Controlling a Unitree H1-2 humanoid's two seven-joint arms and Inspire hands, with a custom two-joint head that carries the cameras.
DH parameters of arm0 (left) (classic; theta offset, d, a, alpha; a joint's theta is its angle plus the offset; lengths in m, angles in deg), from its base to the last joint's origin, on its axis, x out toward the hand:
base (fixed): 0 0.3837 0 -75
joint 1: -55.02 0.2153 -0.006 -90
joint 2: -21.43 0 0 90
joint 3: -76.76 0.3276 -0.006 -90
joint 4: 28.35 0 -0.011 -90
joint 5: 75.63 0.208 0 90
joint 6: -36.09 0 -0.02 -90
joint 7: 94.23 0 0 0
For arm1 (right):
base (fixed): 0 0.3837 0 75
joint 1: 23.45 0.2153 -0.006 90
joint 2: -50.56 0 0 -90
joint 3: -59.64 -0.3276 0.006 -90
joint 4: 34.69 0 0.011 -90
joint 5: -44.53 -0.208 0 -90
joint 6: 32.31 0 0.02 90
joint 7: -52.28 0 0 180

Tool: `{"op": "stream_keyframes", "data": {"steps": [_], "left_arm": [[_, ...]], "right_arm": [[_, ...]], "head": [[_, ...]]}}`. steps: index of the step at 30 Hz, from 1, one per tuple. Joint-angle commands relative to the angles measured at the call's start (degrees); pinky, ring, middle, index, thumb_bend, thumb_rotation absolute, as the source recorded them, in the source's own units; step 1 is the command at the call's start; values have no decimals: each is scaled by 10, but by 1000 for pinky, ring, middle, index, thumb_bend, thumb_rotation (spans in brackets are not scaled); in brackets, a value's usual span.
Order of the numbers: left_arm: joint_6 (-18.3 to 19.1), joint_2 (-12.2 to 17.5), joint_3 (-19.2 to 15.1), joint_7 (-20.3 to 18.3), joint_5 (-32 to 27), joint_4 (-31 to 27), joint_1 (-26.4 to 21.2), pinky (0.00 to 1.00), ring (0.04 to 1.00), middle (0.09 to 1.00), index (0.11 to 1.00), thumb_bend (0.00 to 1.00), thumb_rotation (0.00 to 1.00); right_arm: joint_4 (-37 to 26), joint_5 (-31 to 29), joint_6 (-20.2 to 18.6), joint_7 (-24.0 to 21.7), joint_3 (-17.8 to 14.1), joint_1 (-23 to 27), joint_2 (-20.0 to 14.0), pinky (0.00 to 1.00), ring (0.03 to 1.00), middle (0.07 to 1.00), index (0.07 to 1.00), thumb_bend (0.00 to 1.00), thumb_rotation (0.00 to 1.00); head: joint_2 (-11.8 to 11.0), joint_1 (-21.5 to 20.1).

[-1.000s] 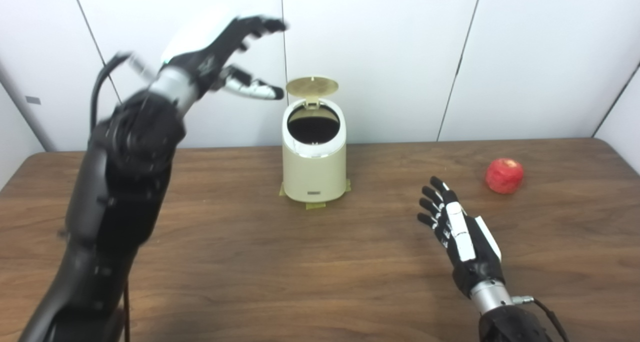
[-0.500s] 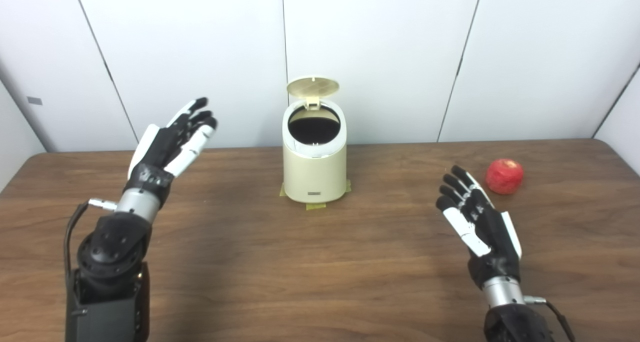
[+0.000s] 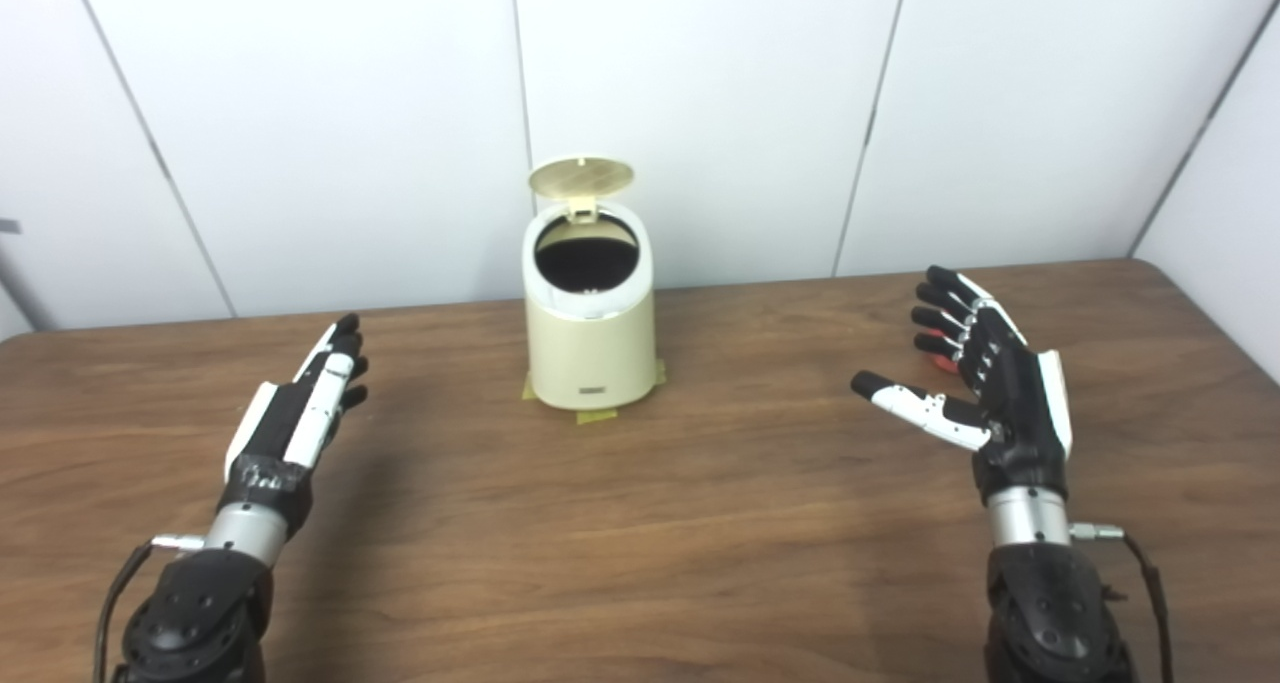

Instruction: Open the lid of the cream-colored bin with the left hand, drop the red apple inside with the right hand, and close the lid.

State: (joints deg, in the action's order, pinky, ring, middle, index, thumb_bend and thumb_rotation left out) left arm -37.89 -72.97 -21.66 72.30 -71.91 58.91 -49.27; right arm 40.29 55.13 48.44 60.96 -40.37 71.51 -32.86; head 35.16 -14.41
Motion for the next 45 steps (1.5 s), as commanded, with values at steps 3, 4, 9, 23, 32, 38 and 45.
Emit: {"op": "stream_keyframes", "data": {"steps": [3,4,9,23,32,38,45], "left_arm": [[-17,17,3,10,-13,-7,-8,988,991,1000,1000,495,986],[-19,19,2,8,-18,-6,-6,994,996,1000,1000,500,992],[-32,33,8,5,-25,2,-3,1000,1000,1000,1000,542,1000],[-53,66,31,6,-15,0,7,996,1000,991,1000,546,998],[-40,79,34,10,-10,-25,16,995,995,983,1000,515,969],[-25,87,44,13,14,-39,16,1000,1000,997,1000,473,949],[-1,87,47,9,18,-58,15,1000,1000,995,999,429,934]], "right_arm": [[-38,46,-41,-20,2,37,-54,695,791,832,828,832,109],[-42,65,-59,-28,7,41,-71,690,797,838,835,830,128],[-51,102,-118,-58,17,64,-115,705,809,839,821,846,115],[64,221,-171,-137,71,170,-188,715,836,854,809,894,33],[190,306,-177,-227,151,251,-244,709,889,905,858,881,116],[240,367,-177,-266,170,289,-246,717,885,905,853,903,96],[268,414,-176,-271,194,317,-255,710,898,895,841,902,116]], "head": [[1,-20],[2,-30],[0,-62],[-9,-86],[-13,-82],[-12,-84],[-10,-84]]}}
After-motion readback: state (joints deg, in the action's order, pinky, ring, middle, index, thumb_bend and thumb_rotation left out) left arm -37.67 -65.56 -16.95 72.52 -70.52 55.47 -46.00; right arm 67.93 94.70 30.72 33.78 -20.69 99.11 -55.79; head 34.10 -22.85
